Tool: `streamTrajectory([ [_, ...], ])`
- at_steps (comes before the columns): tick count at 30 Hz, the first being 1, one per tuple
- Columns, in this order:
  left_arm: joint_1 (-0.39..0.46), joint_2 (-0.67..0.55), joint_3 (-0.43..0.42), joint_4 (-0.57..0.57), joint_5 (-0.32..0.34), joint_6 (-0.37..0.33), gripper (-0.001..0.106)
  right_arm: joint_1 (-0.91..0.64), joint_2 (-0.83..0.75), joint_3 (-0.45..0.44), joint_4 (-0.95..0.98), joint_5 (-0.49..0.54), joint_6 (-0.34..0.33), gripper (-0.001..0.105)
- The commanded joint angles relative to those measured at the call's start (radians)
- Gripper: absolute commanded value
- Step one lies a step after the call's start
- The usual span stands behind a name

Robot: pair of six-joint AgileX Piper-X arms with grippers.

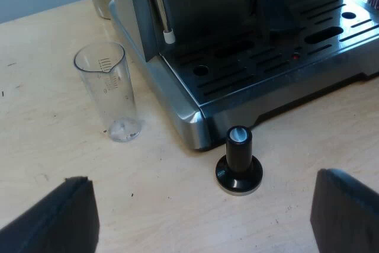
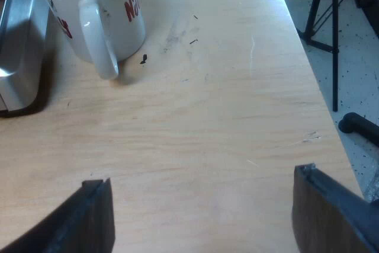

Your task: Place mug into machine

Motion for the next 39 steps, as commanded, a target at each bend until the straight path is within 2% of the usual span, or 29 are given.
streamTrajectory([
  [1, -0.001, -0.039, -0.007, -0.008, -0.002, -0.008, 0.079, -0.002, -0.046, -0.006, -0.002, 0.001, -0.001, 0.064],
  [22, -0.001, -0.039, -0.007, -0.008, -0.002, -0.010, 0.079, -0.002, -0.046, -0.006, -0.002, 0.001, -0.001, 0.064],
  [27, -0.003, -0.035, -0.007, -0.008, -0.002, -0.030, 0.079, -0.002, -0.044, -0.006, 0.000, 0.001, -0.008, 0.064],
  [30, -0.004, -0.028, -0.007, -0.008, -0.002, -0.074, 0.079, -0.002, -0.039, -0.008, 0.004, 0.001, -0.013, 0.064],
  [33, -0.004, -0.016, -0.025, -0.008, 0.033, -0.087, 0.079, -0.002, 0.011, -0.041, 0.039, -0.020, -0.016, 0.064],
  [39, -0.017, 0.060, -0.089, -0.022, 0.060, -0.128, 0.079, -0.002, 0.124, -0.135, 0.043, -0.064, -0.079, 0.064],
])
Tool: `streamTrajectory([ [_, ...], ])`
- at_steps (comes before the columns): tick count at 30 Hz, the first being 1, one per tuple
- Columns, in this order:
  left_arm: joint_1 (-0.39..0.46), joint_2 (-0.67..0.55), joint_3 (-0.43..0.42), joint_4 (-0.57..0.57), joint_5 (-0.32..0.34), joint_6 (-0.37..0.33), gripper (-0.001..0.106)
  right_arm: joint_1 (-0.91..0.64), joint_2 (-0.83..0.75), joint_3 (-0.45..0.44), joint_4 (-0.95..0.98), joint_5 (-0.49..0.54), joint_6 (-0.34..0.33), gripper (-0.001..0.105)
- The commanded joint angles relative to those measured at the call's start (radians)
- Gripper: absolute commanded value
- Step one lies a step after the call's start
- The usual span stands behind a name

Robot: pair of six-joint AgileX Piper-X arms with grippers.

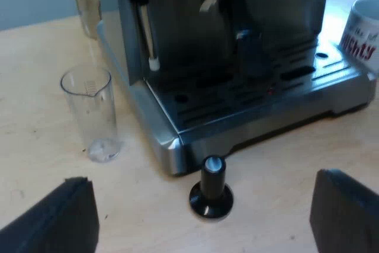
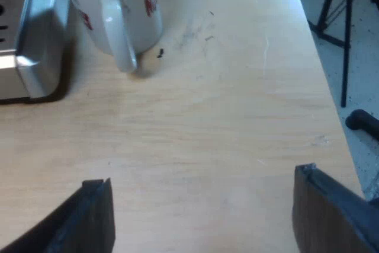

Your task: Place mug into machine

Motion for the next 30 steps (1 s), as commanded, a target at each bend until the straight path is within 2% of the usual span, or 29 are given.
streamTrajectory([
  [1, -0.027, 0.044, -0.027, -0.030, 0.022, -0.027, 0.079, -0.002, 0.049, -0.054, -0.002, -0.027, -0.034, 0.064],
  [8, -0.152, 0.162, -0.071, -0.102, 0.037, -0.027, 0.079, 0.001, 0.178, -0.150, -0.029, -0.125, -0.048, 0.064],
  [10, -0.176, 0.180, -0.076, -0.112, 0.037, -0.027, 0.079, 0.001, 0.189, -0.156, -0.034, -0.129, -0.047, 0.064],
  [11, -0.225, 0.229, -0.088, -0.155, 0.037, -0.027, 0.079, 0.001, 0.192, -0.156, -0.036, -0.131, -0.047, 0.064],
  [13, -0.260, 0.265, -0.098, -0.192, 0.037, -0.027, 0.079, 0.001, 0.204, -0.163, -0.041, -0.137, -0.047, 0.064],
  [15, -0.293, 0.303, -0.108, -0.218, 0.037, -0.027, 0.079, 0.001, 0.299, -0.205, -0.073, -0.163, -0.050, 0.064],
  [20, -0.380, 0.417, -0.139, -0.285, 0.060, -0.027, 0.079, 0.001, 0.371, -0.214, -0.104, -0.196, -0.056, 0.064],
  [25, -0.417, 0.472, -0.143, -0.322, 0.060, -0.025, 0.079, 0.001, 0.426, -0.214, -0.133, -0.196, -0.071, 0.064],
  [30, -0.418, 0.493, -0.143, -0.325, 0.060, -0.020, 0.079, 0.001, 0.466, -0.214, -0.201, -0.206, -0.071, 0.064],
])
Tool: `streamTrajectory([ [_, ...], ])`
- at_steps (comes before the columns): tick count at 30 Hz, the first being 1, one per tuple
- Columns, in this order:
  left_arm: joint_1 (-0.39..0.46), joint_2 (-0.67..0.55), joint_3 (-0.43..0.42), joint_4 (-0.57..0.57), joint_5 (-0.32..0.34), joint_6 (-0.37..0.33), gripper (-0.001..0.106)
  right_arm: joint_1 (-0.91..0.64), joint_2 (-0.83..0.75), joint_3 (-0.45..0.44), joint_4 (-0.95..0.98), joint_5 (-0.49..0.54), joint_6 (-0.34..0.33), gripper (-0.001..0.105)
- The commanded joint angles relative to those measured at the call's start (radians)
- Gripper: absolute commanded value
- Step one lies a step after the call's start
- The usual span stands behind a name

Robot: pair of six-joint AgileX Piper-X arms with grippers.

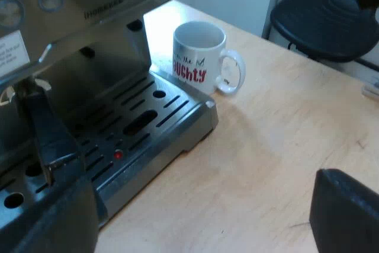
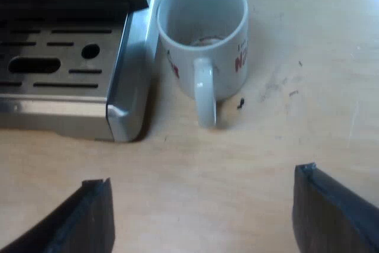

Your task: Place mug into machine

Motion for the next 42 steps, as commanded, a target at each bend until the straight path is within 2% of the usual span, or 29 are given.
streamTrajectory([
  [1, -0.005, 0.001, -0.007, -0.022, 0.007, -0.004, 0.079, 0.001, 0.058, -0.009, -0.101, -0.030, -0.018, 0.064],
  [8, -0.005, 0.001, -0.007, -0.023, 0.007, -0.004, 0.079, 0.001, 0.104, -0.009, -0.142, -0.032, -0.021, 0.064],
  [22, -0.005, 0.001, -0.007, -0.023, 0.007, -0.004, 0.079, 0.001, 0.326, -0.009, -0.224, -0.032, -0.016, 0.064],
  [33, -0.005, 0.001, -0.007, -0.023, 0.007, -0.004, 0.079, 0.001, 0.442, -0.002, -0.318, -0.020, -0.010, 0.064],
  [42, -0.005, 0.001, -0.007, -0.023, 0.007, -0.004, 0.079, 0.001, 0.446, 0.174, -0.562, 0.000, 0.059, 0.064],
])
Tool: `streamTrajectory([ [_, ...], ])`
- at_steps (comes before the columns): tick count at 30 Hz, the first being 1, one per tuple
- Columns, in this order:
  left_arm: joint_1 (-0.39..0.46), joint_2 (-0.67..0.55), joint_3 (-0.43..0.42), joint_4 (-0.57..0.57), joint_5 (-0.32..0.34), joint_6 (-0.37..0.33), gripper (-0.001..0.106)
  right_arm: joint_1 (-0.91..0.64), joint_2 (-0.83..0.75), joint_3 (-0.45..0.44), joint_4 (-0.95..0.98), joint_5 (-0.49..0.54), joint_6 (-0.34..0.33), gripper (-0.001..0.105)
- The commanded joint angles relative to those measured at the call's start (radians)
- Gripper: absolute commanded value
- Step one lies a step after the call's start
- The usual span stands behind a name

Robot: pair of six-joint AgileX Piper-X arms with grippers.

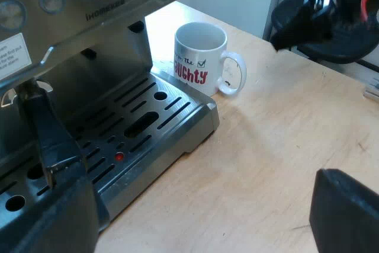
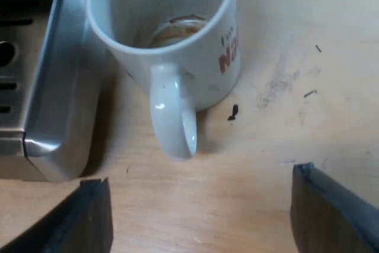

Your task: Place mug into machine

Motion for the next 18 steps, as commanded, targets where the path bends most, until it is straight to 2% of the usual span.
streamTrajectory([
  [1, -0.005, -0.001, -0.007, -0.017, 0.007, -0.004, 0.079, 0.001, -0.002, 0.048, -0.104, -0.001, 0.014, 0.064],
  [6, -0.005, -0.001, -0.007, -0.017, 0.007, -0.004, 0.079, 0.001, -0.002, 0.136, -0.253, -0.048, 0.012, 0.064],
  [15, -0.005, -0.001, -0.007, -0.017, 0.007, -0.004, 0.079, 0.001, -0.002, 0.278, -0.525, -0.059, 0.012, 0.064],
  [18, -0.005, -0.001, -0.007, -0.017, 0.007, -0.004, 0.079, 0.001, 0.000, 0.326, -0.651, -0.063, 0.012, 0.060],
])
